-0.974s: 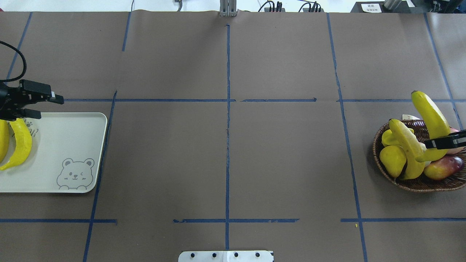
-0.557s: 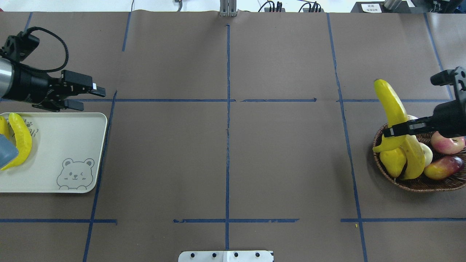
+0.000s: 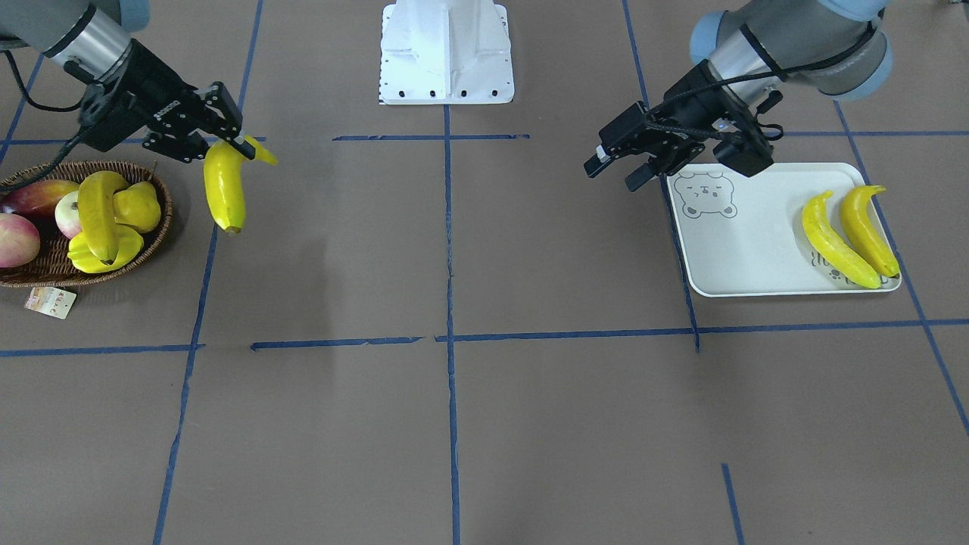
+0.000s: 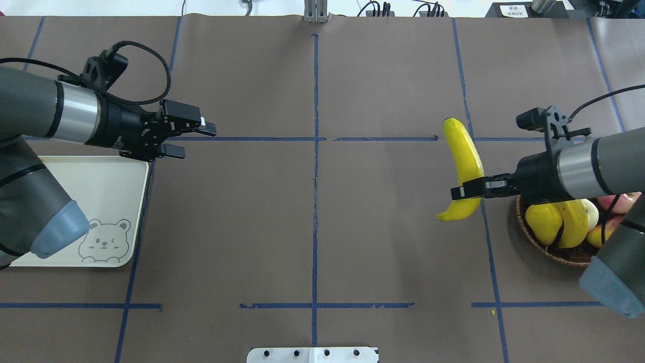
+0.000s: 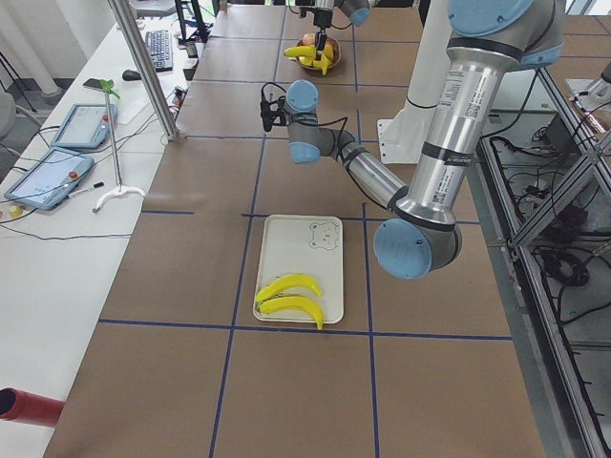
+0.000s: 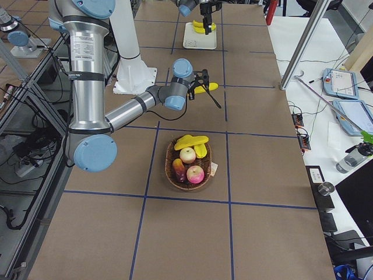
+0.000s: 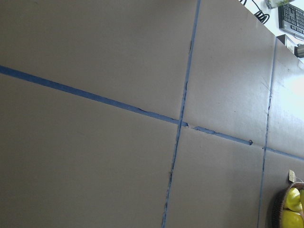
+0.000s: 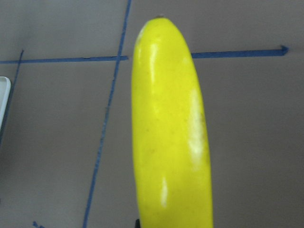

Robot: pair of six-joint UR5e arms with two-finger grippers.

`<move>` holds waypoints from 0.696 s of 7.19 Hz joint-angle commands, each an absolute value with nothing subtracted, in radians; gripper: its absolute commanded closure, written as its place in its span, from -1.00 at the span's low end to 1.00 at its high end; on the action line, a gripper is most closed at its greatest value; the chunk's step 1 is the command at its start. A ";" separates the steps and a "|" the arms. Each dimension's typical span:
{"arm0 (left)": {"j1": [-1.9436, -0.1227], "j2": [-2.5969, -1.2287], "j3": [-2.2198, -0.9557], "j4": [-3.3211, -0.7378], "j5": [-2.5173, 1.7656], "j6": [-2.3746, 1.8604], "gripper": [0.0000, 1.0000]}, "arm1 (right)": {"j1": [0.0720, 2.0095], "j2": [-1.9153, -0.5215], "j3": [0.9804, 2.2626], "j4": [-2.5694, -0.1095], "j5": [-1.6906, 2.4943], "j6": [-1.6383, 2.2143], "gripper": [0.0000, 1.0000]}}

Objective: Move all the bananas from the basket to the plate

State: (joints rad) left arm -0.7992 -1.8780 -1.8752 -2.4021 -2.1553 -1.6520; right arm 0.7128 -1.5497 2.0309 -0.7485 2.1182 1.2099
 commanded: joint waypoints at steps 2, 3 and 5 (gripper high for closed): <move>-0.697 -1.991 -1.855 -2.393 -2.051 -1.735 -1.00 | 0.459 -1.363 1.982 -0.679 1.840 1.409 0.90; -0.680 -2.015 -1.852 -2.363 -2.021 -1.735 -1.00 | 0.415 -1.327 1.971 -0.681 1.785 1.433 0.90; -0.667 -2.075 -1.848 -2.306 -2.017 -1.790 -0.99 | 0.391 -1.226 1.970 -0.792 1.770 1.434 0.90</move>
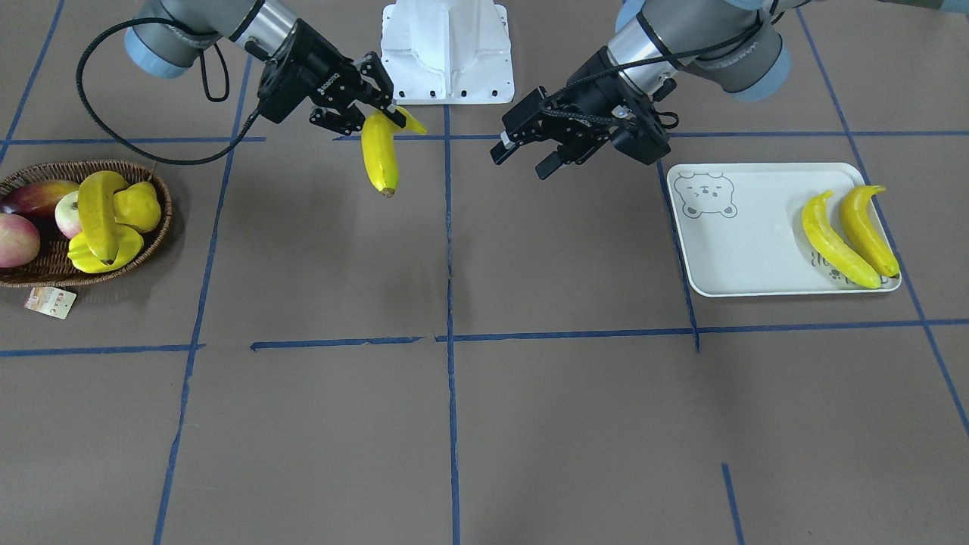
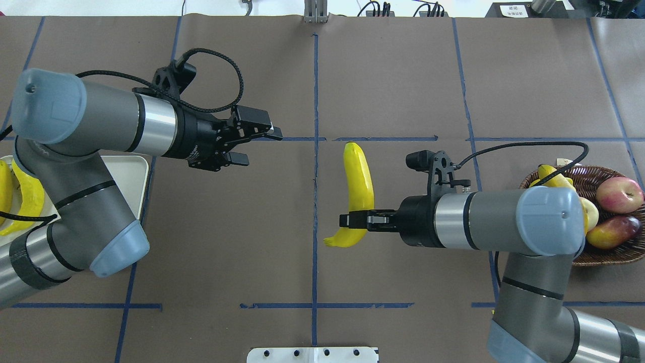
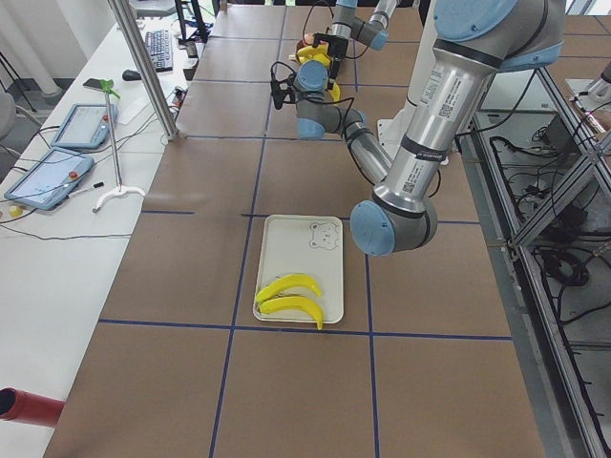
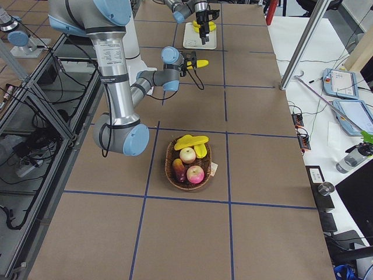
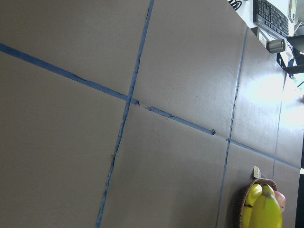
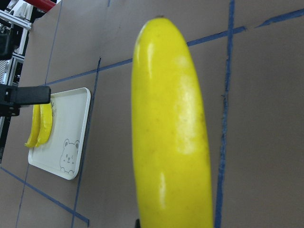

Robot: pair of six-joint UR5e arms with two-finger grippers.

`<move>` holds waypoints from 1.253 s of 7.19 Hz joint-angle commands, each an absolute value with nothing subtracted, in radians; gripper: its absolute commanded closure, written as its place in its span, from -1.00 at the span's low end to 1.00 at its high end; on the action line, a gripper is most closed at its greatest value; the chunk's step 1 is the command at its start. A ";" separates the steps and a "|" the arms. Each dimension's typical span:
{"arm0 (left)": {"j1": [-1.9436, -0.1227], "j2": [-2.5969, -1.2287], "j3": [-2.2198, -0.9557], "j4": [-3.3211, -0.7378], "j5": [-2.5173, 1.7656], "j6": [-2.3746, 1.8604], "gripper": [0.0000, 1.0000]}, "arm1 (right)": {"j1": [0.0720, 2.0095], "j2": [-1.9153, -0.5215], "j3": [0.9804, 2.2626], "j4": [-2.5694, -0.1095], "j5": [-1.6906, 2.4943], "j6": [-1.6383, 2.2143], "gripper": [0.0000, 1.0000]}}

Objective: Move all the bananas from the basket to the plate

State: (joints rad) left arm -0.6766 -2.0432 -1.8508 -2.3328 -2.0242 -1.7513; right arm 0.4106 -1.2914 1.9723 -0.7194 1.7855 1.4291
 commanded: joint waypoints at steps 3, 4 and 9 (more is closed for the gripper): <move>-0.600 -2.097 -1.842 -2.301 -1.924 -1.796 -0.99 | 0.345 -1.099 1.942 -0.931 1.724 1.434 0.90; -0.575 -2.100 -1.841 -2.299 -1.901 -1.798 -0.99 | 0.333 -1.068 1.918 -0.931 1.697 1.434 0.90; -0.546 -2.091 -1.838 -2.301 -1.864 -1.798 -0.40 | 0.328 -1.054 1.910 -0.931 1.692 1.434 0.89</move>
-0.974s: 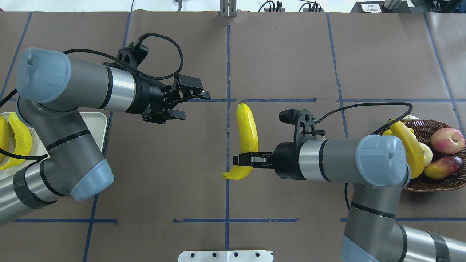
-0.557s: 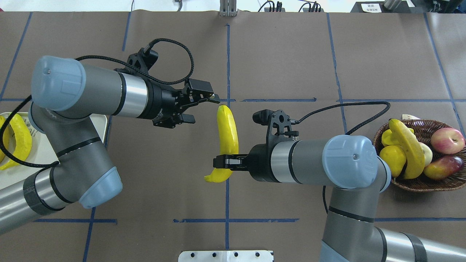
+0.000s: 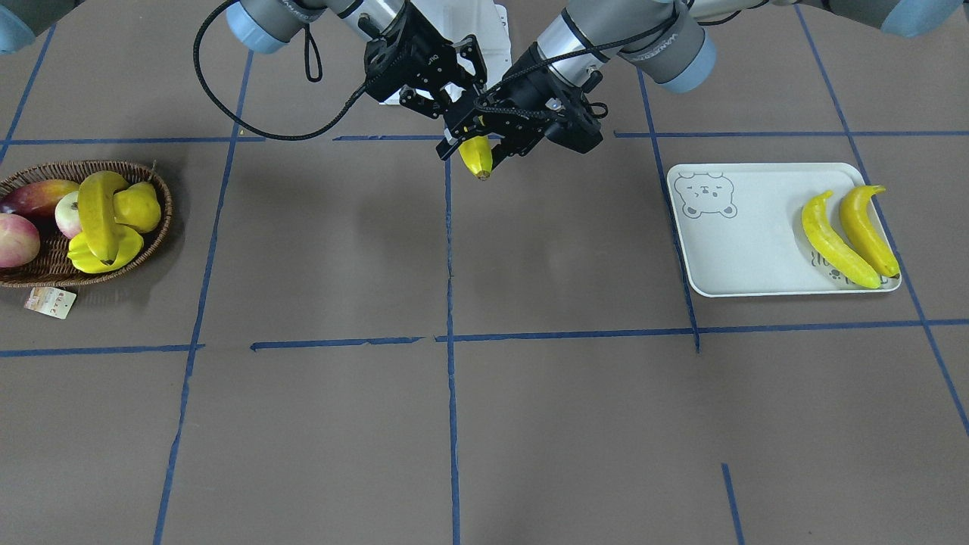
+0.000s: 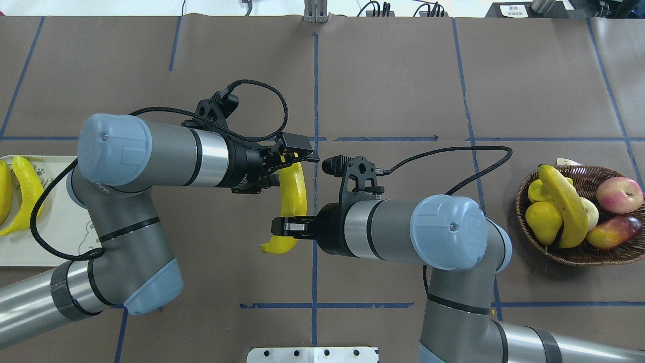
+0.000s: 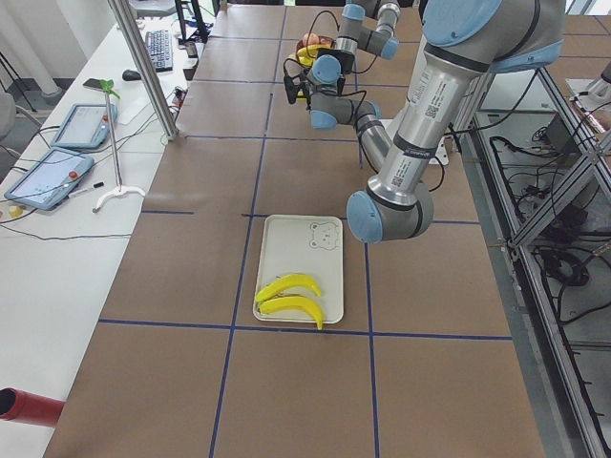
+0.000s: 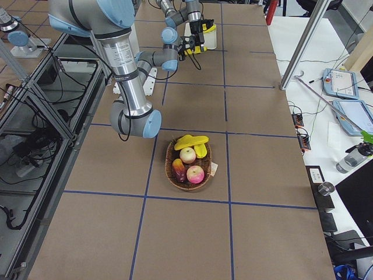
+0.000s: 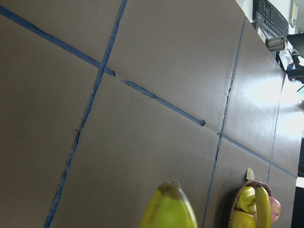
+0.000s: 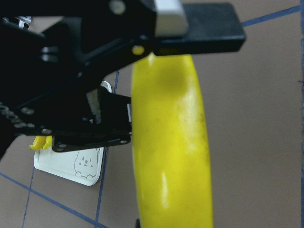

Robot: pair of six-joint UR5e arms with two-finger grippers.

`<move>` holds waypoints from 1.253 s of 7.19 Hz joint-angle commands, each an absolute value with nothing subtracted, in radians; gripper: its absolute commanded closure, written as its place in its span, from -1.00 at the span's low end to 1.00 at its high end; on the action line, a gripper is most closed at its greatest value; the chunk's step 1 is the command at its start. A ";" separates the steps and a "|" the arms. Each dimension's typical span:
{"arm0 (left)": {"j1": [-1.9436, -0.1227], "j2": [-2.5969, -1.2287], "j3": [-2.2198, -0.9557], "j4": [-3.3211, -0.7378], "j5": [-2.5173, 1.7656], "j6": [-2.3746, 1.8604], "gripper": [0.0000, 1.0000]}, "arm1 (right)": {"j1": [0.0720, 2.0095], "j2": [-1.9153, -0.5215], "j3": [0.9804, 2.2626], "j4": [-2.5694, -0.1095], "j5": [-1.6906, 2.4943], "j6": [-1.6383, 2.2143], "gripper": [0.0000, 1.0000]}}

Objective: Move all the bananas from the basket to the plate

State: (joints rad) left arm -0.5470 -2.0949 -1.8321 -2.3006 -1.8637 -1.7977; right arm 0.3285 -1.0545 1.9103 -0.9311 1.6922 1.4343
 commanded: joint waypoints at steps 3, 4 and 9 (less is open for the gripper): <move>-0.548 -2.085 -1.853 -2.302 -1.865 -1.798 -0.01 | 0.330 -1.054 1.911 -0.931 1.692 1.434 0.89; -0.548 -2.083 -1.853 -2.301 -1.865 -1.798 0.06 | 0.330 -1.054 1.911 -0.931 1.692 1.434 0.88; -0.555 -2.059 -1.853 -2.299 -1.867 -1.796 1.00 | 0.367 -1.054 1.916 -0.927 1.729 1.430 -0.98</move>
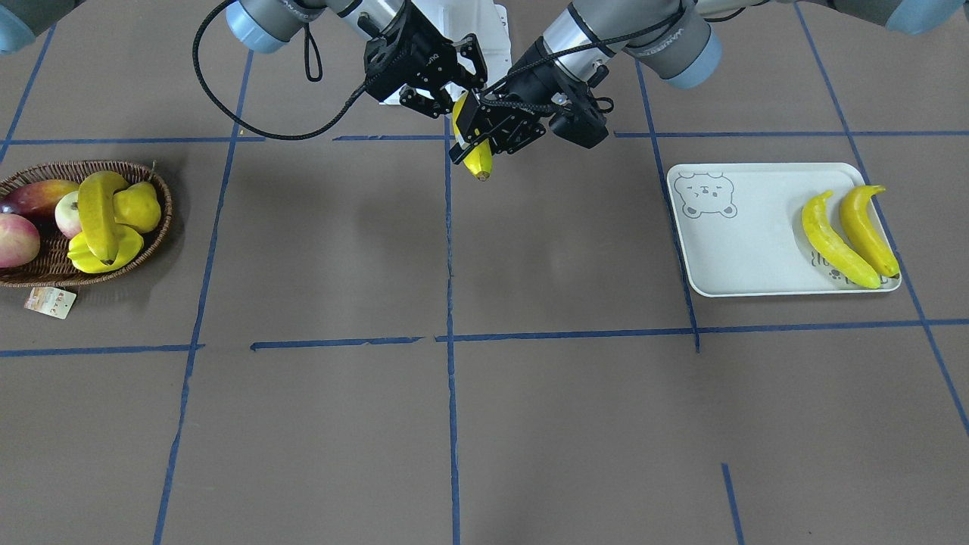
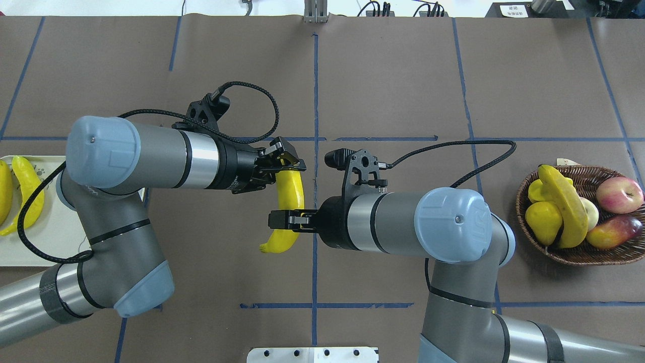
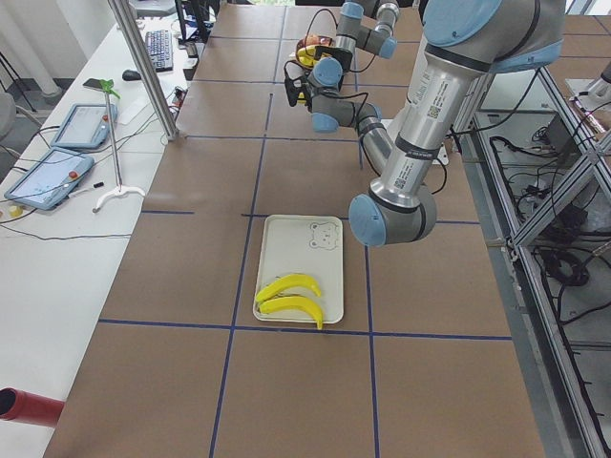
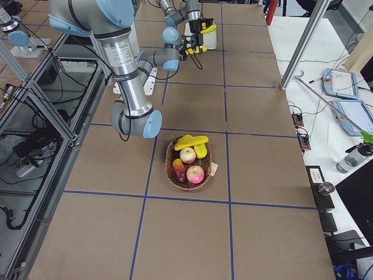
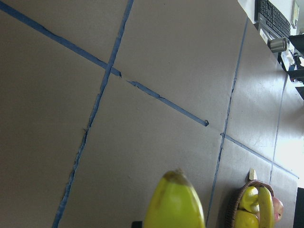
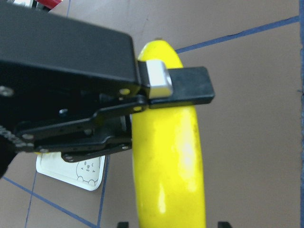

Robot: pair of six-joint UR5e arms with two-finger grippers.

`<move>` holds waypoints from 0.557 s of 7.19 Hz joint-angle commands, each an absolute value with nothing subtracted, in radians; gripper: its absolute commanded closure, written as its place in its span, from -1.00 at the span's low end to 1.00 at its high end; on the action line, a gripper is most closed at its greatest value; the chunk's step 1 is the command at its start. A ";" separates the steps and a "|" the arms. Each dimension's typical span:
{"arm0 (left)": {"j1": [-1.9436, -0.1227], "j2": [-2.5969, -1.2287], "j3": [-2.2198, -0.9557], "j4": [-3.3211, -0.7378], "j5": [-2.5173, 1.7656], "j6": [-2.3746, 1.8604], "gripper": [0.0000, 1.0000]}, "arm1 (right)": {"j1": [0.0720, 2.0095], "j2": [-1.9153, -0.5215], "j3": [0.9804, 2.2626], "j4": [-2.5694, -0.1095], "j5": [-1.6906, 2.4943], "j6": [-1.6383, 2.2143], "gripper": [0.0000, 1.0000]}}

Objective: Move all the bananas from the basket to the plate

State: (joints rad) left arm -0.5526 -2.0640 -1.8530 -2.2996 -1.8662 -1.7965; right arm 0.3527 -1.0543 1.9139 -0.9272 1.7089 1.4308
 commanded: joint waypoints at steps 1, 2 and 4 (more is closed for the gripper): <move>-0.558 -2.045 -1.858 -2.271 -1.868 -1.796 1.00 | 0.399 -1.060 1.927 -0.931 1.796 1.431 -0.98; -0.583 -2.043 -1.897 -2.141 -1.868 -1.795 1.00 | 0.446 -1.080 1.945 -0.933 1.883 1.431 -0.98; -0.609 -2.007 -2.039 -1.727 -1.871 -1.781 1.00 | 0.587 -1.168 1.959 -0.934 2.071 1.421 -0.98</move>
State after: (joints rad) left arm -0.5910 -2.0289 -1.9622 -1.9662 -1.8692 -1.7873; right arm 0.4988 -1.1180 1.9522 -0.9327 1.9534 1.4283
